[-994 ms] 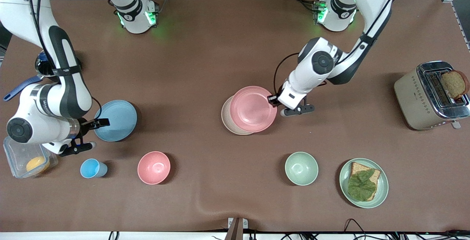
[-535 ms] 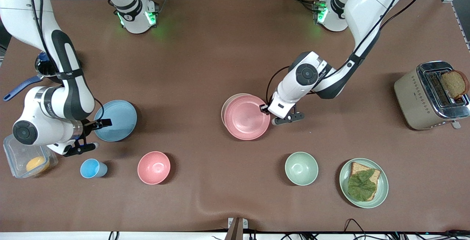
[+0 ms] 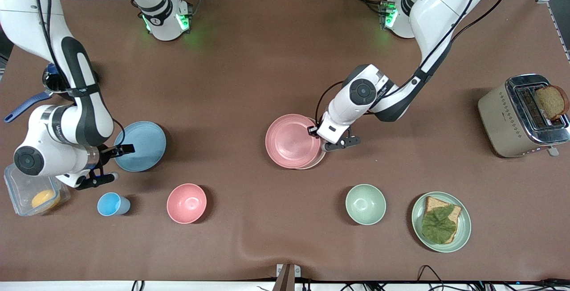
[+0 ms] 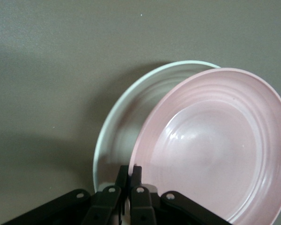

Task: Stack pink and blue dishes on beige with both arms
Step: 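Grip the pink plate with the left gripper while the right gripper reaches the blue plate, then set the pink plate onto the beige plate and open the left gripper, then withdraw the left gripper while the right gripper grips the blue plate rim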

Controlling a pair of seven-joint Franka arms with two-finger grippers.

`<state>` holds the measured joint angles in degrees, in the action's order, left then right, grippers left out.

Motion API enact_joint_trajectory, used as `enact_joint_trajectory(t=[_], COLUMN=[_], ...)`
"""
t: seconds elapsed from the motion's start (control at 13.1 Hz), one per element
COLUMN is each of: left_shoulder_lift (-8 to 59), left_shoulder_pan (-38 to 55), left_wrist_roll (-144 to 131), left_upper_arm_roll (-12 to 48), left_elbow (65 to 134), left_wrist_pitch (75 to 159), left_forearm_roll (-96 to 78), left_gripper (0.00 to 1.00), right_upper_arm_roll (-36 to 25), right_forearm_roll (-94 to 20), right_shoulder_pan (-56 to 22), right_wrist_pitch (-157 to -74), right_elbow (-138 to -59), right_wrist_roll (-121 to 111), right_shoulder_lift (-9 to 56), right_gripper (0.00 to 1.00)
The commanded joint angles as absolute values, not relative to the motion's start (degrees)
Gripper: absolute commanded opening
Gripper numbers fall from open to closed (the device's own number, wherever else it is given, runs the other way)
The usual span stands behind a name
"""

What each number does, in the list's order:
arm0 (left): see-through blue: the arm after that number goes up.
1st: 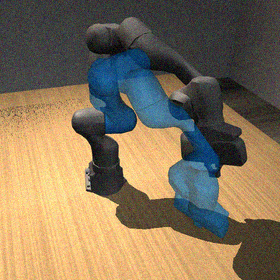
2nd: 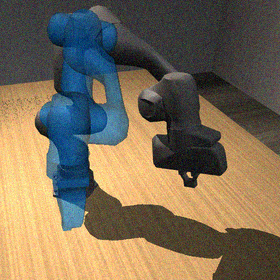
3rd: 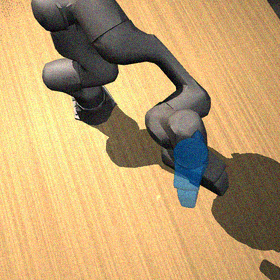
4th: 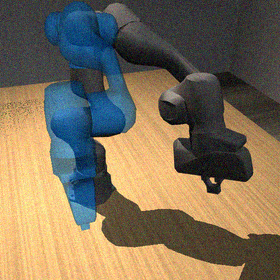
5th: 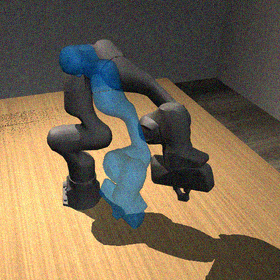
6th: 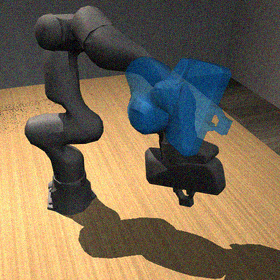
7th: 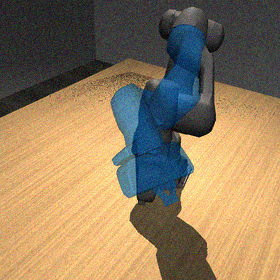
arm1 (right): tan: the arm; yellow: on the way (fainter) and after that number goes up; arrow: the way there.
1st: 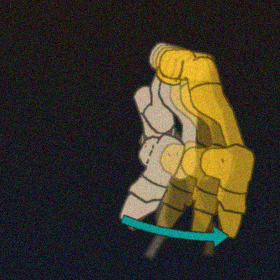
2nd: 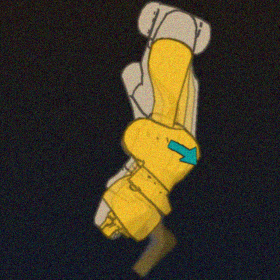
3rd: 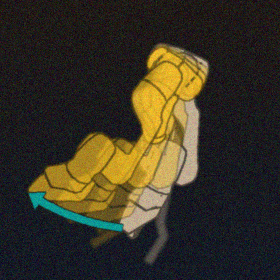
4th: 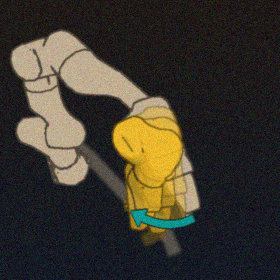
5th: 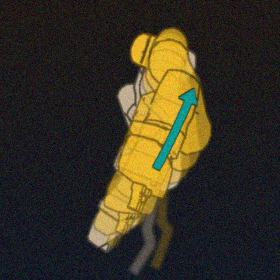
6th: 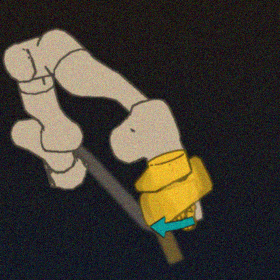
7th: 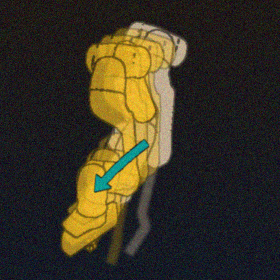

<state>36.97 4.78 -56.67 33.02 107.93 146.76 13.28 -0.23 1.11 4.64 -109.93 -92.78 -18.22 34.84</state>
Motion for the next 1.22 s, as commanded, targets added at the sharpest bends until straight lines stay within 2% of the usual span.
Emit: enact_joint_trajectory(t=[0.0, 0.08, 0.15, 0.23, 0.38, 0.84, 1.15], left_shoulder_lift=[37.53, 37.36, 37.01, 36.39, 32.63, 13.39, 6.08], left_shoulder_pan=[5.98, 5.80, 5.37, 4.93, 3.53, -4.65, -13.16], left_wrist_roll=[-58.80, -58.80, -58.80, -58.80, -58.80, -58.10, -42.42], left_upper_arm_roll=[31.47, 31.55, 31.47, 31.55, 31.55, 32.34, 32.26], left_elbow=[106.96, 106.96, 106.96, 106.79, 106.79, 105.48, 96.53], left_wrist_pitch=[146.60, 146.51, 146.43, 146.43, 145.03, 128.70, 108.51], left_forearm_roll=[15.47, 15.38, 15.38, 15.47, 15.47, 14.50, 12.76], left_gripper=[0.00, 0.19, 0.76, 1.00, 1.00, 1.00, 1.00], right_upper_arm_roll=[0.70, 0.70, 0.79, 0.79, 0.79, 0.70, 0.70], right_forearm_roll=[1.23, 1.14, 1.23, 1.23, 1.23, 1.23, 1.67], right_shoulder_pan=[5.80, 6.50, 7.20, 7.47, 7.21, 7.65, 9.49], right_wrist_pitch=[-110.39, -111.35, -111.97, -112.76, -112.68, -113.11, -115.57], right_elbow=[-92.64, -92.90, -92.90, -92.90, -92.90, -93.34, -94.74], right_wrist_roll=[-18.90, -19.07, -20.64, -23.00, -23.64, -23.91, -24.96], right_shoulder_lift=[35.33, 35.85, 36.29, 36.91, 37.00, 37.44, 37.62], right_gripper=[1.00, 1.00, 1.00, 1.00, 1.00, 1.00, 1.00])
